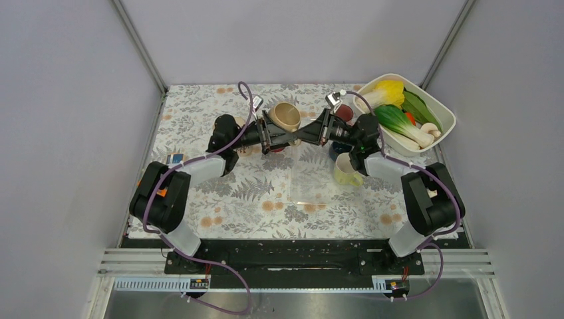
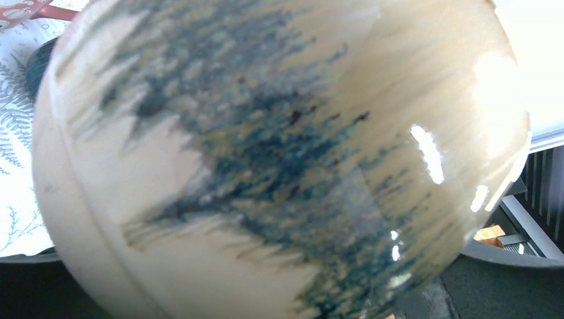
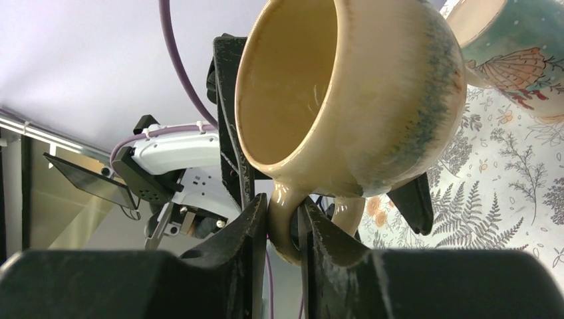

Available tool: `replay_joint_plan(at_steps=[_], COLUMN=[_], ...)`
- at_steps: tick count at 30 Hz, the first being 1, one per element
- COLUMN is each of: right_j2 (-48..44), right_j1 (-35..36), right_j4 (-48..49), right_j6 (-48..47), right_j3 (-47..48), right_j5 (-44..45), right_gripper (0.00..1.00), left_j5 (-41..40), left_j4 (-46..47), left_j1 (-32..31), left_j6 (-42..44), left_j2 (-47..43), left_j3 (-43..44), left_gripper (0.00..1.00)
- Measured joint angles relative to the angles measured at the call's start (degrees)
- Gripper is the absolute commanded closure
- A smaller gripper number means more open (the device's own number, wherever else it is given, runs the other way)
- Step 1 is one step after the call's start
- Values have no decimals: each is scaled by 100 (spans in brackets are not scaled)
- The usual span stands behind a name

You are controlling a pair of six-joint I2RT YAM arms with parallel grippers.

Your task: Turn the mug right side up

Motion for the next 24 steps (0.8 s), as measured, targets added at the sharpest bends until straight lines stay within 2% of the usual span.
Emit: replay_joint_plan(at_steps=[3,10,16,21,24], right_j2=[-50,-549,-595,-592,-588], right_j1=[7,-15,-179,-234,-240], right_j4=[-330,-1829,-2420,-3115,-3563], right_j6=[-221,-1421,-1777,-2264,-2625], right_j3=[133,573,684,726,791], right_j5=[20,463,922,1499,1858], right_gripper=[100,100,100,100,100], left_j5=[2,72,162,389,511], left_j4=[-4,-92,-275,-802,-1537], left_j1=[37,177,293,533,848], left_j6=[-7,70,354,750,1307], left_j2=[-39,-299,-555,-564,-627], left_j3=[9,136,256,597,844], left_gripper=[1,1,1,1,1])
